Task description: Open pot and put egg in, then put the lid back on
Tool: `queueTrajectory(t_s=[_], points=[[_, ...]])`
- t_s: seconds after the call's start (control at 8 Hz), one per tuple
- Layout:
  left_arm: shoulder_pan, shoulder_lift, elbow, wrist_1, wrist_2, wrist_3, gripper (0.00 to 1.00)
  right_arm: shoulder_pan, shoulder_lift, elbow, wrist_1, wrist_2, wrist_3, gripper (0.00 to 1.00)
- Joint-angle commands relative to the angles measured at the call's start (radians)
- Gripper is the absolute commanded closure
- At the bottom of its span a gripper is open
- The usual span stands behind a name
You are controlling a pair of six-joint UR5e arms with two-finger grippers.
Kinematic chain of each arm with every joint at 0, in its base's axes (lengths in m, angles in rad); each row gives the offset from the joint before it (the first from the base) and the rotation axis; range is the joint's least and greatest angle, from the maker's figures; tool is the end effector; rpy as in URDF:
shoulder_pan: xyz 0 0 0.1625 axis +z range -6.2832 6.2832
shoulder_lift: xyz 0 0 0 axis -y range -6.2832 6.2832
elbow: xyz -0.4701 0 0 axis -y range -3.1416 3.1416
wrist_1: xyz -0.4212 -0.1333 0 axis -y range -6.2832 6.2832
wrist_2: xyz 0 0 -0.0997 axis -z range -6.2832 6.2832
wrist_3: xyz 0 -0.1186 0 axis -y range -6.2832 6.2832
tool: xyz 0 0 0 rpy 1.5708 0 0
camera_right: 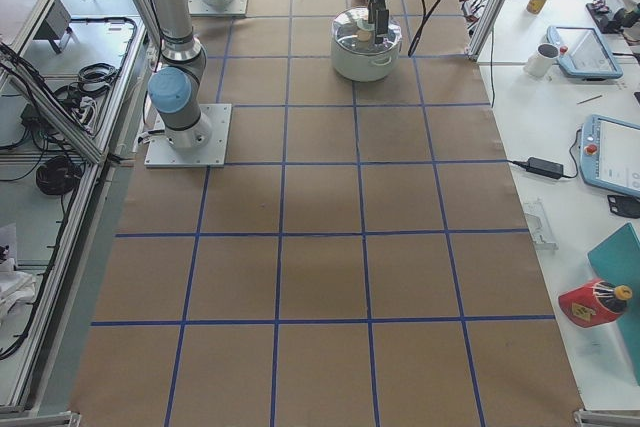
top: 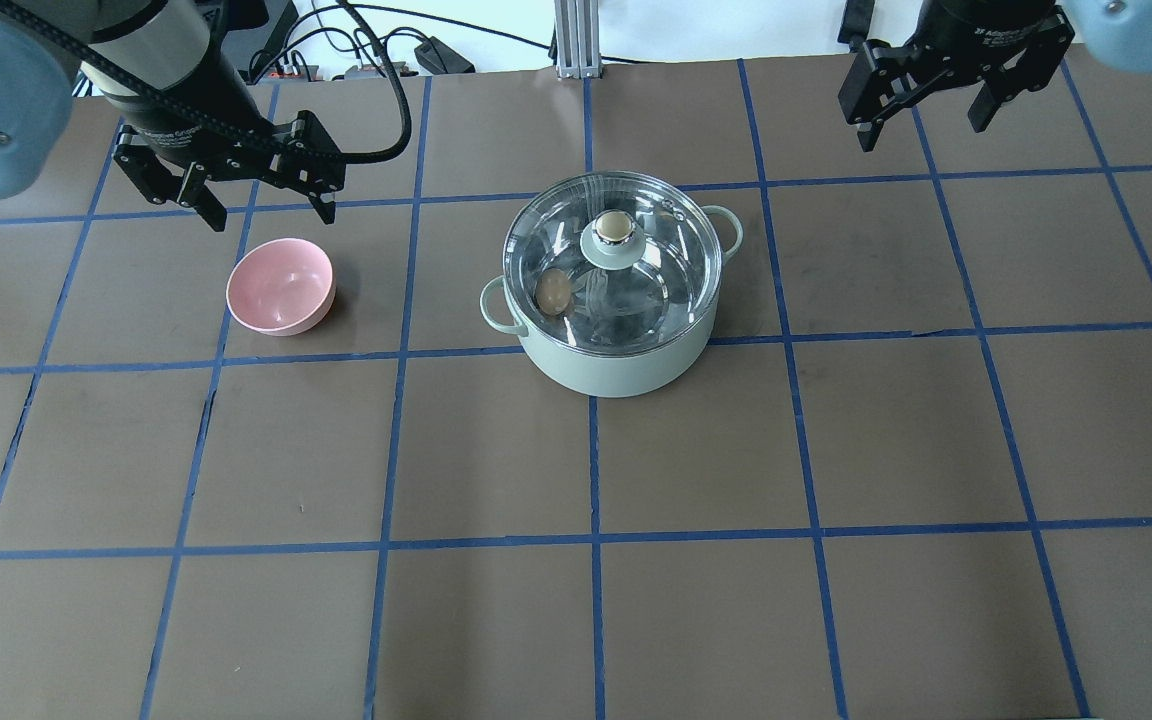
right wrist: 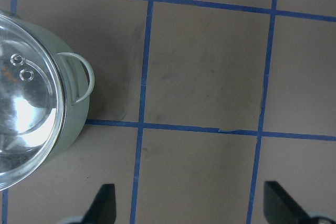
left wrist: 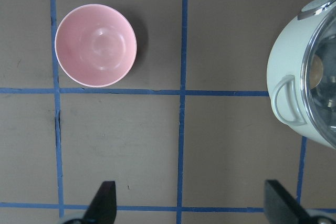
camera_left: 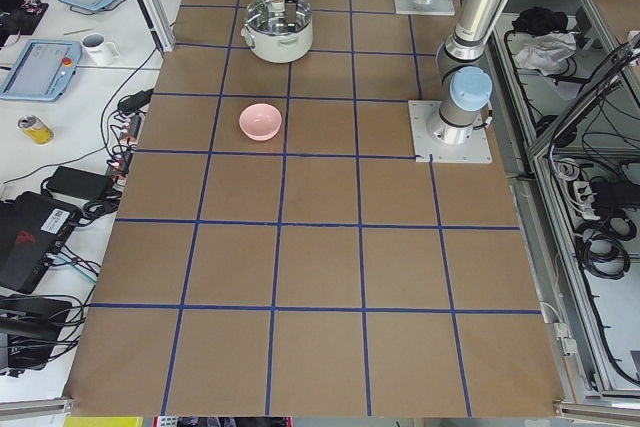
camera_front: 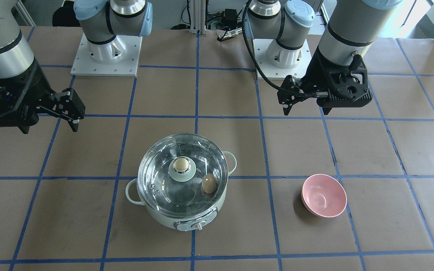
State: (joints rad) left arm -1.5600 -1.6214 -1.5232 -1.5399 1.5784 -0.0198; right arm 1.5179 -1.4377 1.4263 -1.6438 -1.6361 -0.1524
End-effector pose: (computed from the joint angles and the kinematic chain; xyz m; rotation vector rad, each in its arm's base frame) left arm -0.1265 -0.5493 0.5150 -0.0481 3.1334 -0.0438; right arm 0.0940 -0.5987 0.5237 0.1482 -3.0622 0.1185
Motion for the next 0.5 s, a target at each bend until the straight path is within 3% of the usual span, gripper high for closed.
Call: queueTrajectory(t_s=[0.0,0.38], points=[[0.000,-0.002,0.000,0.001,0.000,-0.002,0.00,-0.002,-0.001,0.006,-0.010,-0.002,0.001,0.00],[0.000,-0.003,0.000,0.004,-0.001,0.000,0.00,-0.001,-0.001,0.006,-0.002,-0.036,-0.001,0.00]])
